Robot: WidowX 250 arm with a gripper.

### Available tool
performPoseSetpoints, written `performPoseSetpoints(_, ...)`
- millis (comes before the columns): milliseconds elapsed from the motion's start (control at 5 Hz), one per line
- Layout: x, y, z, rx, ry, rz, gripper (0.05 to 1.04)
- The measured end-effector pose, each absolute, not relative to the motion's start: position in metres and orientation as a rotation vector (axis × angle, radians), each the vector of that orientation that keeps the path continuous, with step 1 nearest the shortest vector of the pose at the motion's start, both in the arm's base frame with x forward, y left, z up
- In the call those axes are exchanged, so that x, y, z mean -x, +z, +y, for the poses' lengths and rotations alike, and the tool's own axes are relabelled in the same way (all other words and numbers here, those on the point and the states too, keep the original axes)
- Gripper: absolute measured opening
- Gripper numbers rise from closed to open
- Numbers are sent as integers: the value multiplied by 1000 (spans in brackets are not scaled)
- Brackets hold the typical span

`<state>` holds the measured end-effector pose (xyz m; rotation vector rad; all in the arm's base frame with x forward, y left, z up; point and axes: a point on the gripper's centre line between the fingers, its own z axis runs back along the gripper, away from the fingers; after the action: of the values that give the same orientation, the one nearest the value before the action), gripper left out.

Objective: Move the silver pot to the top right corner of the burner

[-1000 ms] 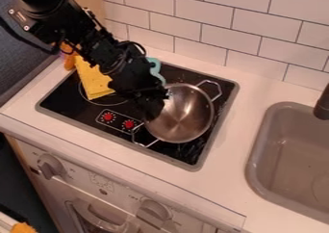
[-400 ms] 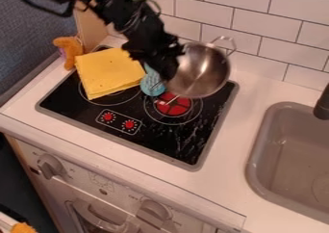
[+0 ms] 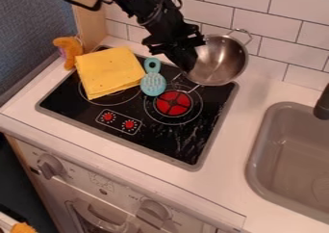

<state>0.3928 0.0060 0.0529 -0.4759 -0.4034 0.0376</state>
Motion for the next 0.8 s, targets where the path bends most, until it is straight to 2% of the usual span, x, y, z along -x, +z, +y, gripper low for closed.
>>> performPoseSetpoints(200,-404,42,3,468,23,-371,72)
performPoseSetpoints(600,-404,24,3,473,25,-332,72)
performPoseSetpoints(800,-402,18,2,477,11,-316,108)
